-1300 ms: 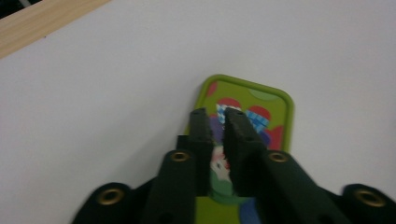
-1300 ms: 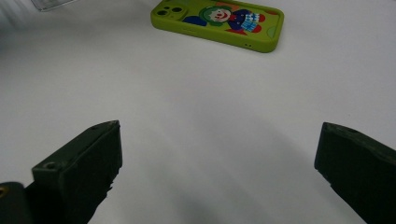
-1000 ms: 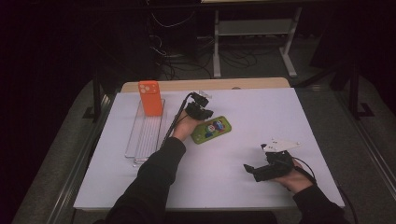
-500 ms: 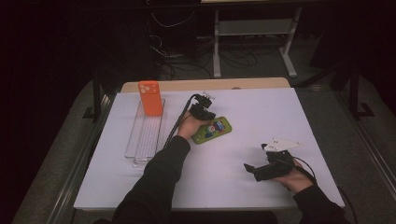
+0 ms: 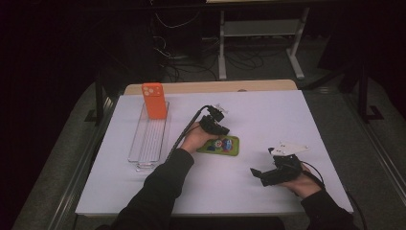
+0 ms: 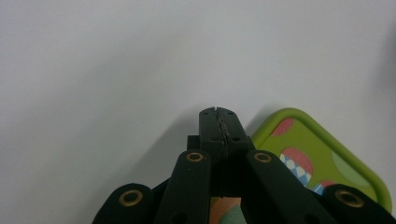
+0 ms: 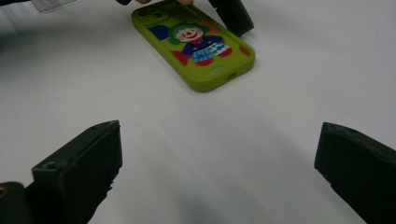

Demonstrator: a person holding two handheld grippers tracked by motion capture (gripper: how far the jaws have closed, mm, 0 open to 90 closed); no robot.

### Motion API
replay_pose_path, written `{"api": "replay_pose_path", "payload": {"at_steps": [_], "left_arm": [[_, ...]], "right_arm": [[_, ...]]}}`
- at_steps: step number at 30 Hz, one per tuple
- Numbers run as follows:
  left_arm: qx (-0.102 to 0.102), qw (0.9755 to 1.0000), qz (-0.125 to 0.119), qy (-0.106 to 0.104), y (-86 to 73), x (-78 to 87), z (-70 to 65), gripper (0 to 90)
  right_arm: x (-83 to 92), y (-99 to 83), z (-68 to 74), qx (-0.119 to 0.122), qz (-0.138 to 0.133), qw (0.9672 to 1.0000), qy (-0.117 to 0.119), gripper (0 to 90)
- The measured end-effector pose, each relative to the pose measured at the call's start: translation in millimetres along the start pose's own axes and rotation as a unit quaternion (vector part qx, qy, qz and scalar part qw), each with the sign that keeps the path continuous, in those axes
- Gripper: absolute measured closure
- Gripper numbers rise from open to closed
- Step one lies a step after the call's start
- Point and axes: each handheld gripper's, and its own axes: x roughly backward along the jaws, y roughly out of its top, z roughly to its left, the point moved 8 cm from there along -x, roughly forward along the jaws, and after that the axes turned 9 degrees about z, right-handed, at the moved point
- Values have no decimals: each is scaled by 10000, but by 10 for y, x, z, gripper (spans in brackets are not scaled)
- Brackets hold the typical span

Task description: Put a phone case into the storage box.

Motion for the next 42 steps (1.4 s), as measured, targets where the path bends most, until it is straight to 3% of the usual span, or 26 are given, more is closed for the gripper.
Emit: {"api": "replay_pose_path", "payload": {"at_steps": [1, 4, 6, 9, 11, 12, 13, 18, 22, 23, 24, 25, 26, 30, 32, 34, 38, 42], "left_arm": [[34, 10000, -31, -69, -5, -1, -62, 899], [-223, 9997, 6, -111, -53, 14, -195, 898], [-257, 9996, -51, -126, -70, 14, -250, 898], [-252, 9995, -81, -167, -87, 29, -255, 898], [-115, 9994, -259, -221, -67, 71, -292, 894], [-171, 9991, -310, -228, -68, 113, -302, 871], [-78, 9987, -435, -248, -58, 159, -334, 851], [-287, 9977, -599, -150, -158, 448, -401, 698], [-465, 9971, -597, -44, -352, 636, -483, 585], [-382, 9971, -650, -79, -400, 664, -526, 554], [-467, 9972, -574, -50, -464, 702, -538, 517], [-357, 9970, -684, -55, -504, 725, -577, 467], [-483, 9970, -609, -8, -569, 763, -584, 438], [-566, 9967, -563, 120, -784, 855, -629, 305], [-442, 9973, -578, 79, -879, 899, -625, 243], [-447, 9973, -568, 147, -975, 954, -588, 191], [-261, 9960, -856, -27, -1082, 1052, -622, 133], [-336, 9954, -884, -126, -1188, 1079, -696, 74]], "right_arm": [[1, 1, 0, 2, -1, 10000, 1, 0], [1, 1, 1, 9, -2, 10000, -5, 0], [-1, 0, 1, 7, 2, 10000, -9, 0], [-5, 6, 1, 20, -8, 10000, -6, 0], [-8, 11, 5, 29, -17, 10000, -6, 0], [-8, 7, -2, 60, 2, 10000, -30, 0], [-10, 6, -3, 61, 4, 10000, -31, 0], [-10, 6, -7, 56, 2, 10000, -29, 0], [-11, 4, -1, 66, 11, 10000, -32, 0], [-14, 4, 2, 58, 17, 10000, -33, 0], [-16, 3, 5, 64, 26, 10000, -22, 0], [-18, 1, 6, 68, 34, 10000, -28, 0], [-20, 3, 5, 92, 30, 9999, -33, 0], [-28, -10, 21, 112, 102, 9999, -17, 0], [-35, -2, 18, 170, 85, 9998, -40, 0], [-37, -6, 22, 131, 110, 9998, -44, 0], [-40, -8, 19, 78, 121, 9999, -41, 0], [-50, -8, -1, 103, 141, 9998, -65, 0]]}}
